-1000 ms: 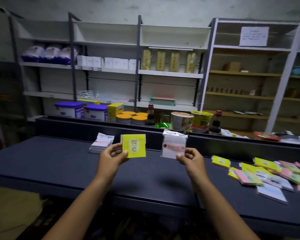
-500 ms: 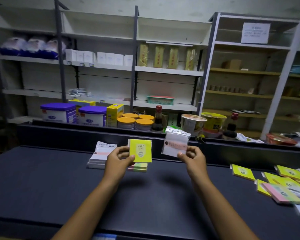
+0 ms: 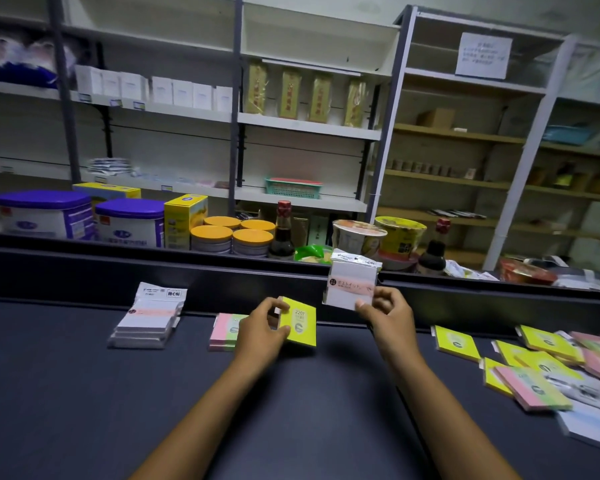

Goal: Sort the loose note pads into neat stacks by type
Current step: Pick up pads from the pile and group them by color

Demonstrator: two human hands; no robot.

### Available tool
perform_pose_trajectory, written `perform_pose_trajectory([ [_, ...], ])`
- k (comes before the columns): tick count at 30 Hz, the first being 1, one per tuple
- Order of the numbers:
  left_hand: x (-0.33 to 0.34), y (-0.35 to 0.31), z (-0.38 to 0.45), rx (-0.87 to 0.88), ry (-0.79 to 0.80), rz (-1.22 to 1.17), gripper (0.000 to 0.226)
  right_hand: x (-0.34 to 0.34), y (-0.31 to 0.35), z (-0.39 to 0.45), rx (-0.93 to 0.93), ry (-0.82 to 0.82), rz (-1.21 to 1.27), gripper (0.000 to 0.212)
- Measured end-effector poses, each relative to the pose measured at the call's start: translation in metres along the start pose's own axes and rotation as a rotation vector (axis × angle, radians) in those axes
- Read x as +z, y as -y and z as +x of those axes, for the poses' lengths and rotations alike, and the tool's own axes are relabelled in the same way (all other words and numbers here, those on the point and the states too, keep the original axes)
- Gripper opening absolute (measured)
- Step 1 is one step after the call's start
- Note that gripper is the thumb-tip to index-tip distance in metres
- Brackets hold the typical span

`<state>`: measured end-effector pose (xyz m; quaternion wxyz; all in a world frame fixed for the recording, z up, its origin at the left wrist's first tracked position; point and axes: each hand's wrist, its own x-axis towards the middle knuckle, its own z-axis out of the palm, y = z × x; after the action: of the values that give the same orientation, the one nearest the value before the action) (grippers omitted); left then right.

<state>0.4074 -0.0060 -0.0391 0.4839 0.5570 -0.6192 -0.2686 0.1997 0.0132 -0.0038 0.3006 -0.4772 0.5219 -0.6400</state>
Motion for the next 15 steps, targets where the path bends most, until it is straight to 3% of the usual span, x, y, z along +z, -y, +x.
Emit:
perform_pose_trajectory([
  [7,0.020,0.014,0.000,0.000,0.036,0.209,0.030,-0.005,-0.014,0.014,0.002,0.061,0.000,0.024],
  [15,0.028,0.025,-0.004,0.164,0.113,0.571,0.029,-0.006,-0.018,0.018,-0.019,0.098,-0.005,0.025],
])
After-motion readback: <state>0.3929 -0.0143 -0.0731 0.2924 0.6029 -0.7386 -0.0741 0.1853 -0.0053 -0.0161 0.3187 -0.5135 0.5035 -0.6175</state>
